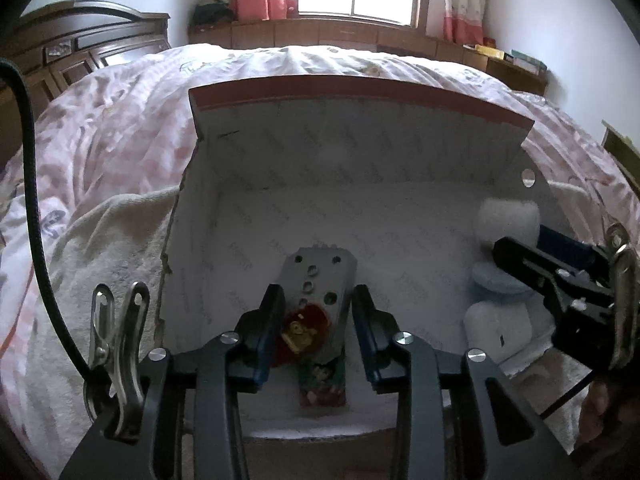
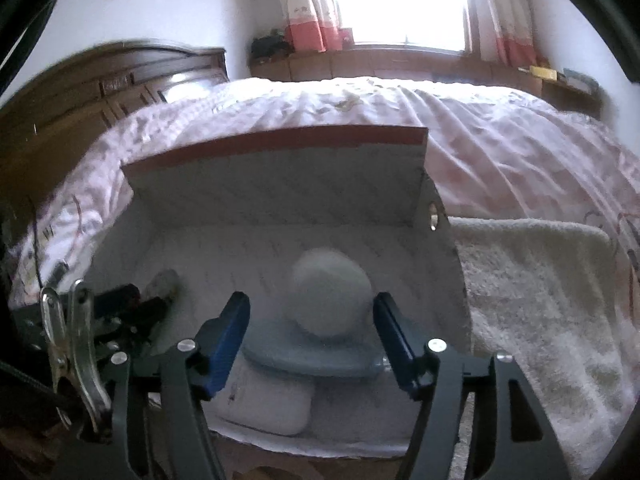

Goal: Organize rigid objects
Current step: 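Lower the figurine and bottle into the box and open both tools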

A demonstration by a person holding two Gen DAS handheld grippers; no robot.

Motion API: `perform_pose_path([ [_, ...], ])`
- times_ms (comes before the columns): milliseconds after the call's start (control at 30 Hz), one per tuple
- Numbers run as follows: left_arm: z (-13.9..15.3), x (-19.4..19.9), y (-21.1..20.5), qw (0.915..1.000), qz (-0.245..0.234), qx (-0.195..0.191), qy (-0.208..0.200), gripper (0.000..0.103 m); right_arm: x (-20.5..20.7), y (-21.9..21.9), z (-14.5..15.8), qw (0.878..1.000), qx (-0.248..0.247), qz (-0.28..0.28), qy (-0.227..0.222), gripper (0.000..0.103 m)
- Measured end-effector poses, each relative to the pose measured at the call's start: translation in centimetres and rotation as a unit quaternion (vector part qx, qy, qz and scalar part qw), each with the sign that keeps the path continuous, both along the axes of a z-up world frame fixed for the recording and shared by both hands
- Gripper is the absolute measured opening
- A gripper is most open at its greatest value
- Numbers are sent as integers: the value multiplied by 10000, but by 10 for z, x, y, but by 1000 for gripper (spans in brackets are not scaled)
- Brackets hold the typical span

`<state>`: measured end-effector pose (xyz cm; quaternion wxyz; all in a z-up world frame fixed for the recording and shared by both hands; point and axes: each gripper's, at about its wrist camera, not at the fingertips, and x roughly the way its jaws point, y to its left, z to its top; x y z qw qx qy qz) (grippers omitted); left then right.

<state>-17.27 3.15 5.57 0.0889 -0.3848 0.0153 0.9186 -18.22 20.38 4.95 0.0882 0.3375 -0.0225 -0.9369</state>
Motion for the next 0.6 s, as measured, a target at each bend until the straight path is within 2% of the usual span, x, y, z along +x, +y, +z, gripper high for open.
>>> perform_pose_path([
  [133,-2,9,0,9999,17,-98,-75,36,7,-6,-4,9997,237,41,-55,67],
  [600,-6,44,-9,9988,79,43,-478,36,39,-6,-6,9996,177,86,-181,68],
])
